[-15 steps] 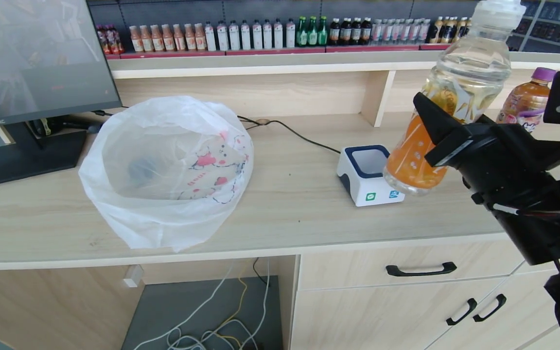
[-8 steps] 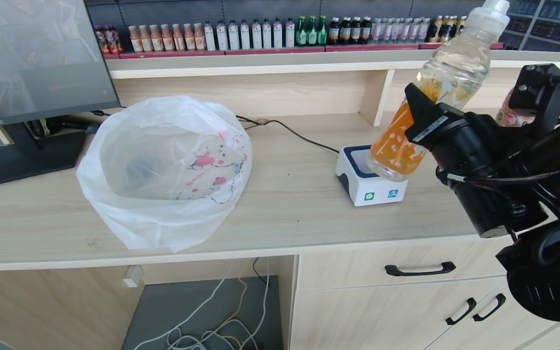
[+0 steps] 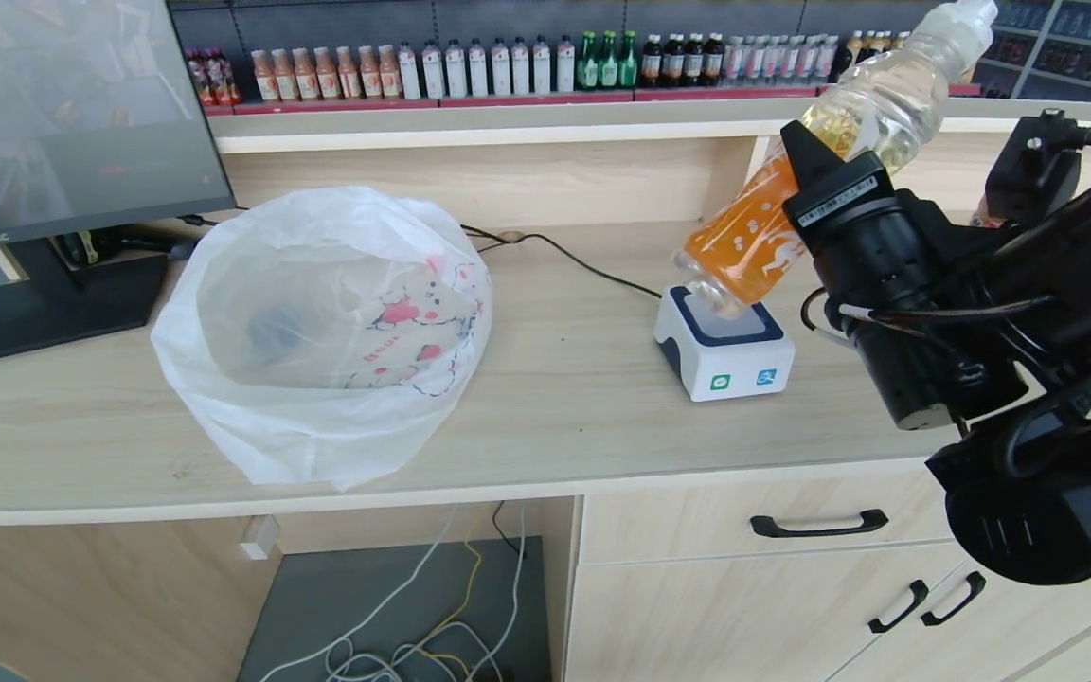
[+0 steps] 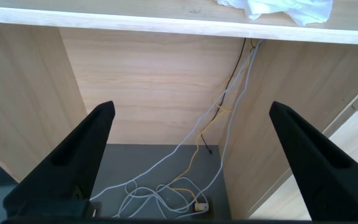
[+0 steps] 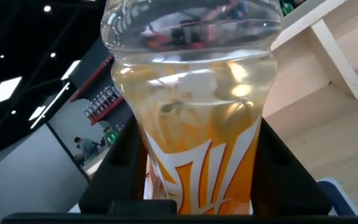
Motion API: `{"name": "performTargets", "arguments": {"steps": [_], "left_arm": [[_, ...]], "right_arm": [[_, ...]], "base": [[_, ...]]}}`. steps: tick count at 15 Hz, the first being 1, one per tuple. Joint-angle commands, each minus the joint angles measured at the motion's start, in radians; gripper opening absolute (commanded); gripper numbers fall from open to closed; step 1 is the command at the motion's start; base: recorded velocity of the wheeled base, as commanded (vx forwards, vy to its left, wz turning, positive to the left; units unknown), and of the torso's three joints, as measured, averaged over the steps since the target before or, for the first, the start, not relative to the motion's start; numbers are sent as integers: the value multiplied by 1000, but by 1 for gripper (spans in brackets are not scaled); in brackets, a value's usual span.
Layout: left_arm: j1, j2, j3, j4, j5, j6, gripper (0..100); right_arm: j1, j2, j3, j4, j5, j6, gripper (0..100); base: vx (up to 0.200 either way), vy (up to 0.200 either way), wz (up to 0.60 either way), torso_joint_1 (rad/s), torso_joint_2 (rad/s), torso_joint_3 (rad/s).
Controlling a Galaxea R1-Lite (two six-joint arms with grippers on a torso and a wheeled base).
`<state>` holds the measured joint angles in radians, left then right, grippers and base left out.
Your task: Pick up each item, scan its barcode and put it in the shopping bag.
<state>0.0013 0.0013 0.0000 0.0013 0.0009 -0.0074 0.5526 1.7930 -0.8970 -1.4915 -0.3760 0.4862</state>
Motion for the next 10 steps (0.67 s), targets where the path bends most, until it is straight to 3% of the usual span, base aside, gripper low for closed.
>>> {"name": "performTargets", "arguments": {"steps": [1, 10], "left_arm": [[0, 0, 0, 0, 1, 0, 100], [0, 0, 0, 0, 1, 0, 100]], "right_arm": [[1, 11, -6, 0, 0, 34, 0], [-8, 45, -31, 14, -41, 269, 0]], "base": [[0, 0, 0, 0, 0, 0], [0, 0, 0, 0, 0, 0]]}}
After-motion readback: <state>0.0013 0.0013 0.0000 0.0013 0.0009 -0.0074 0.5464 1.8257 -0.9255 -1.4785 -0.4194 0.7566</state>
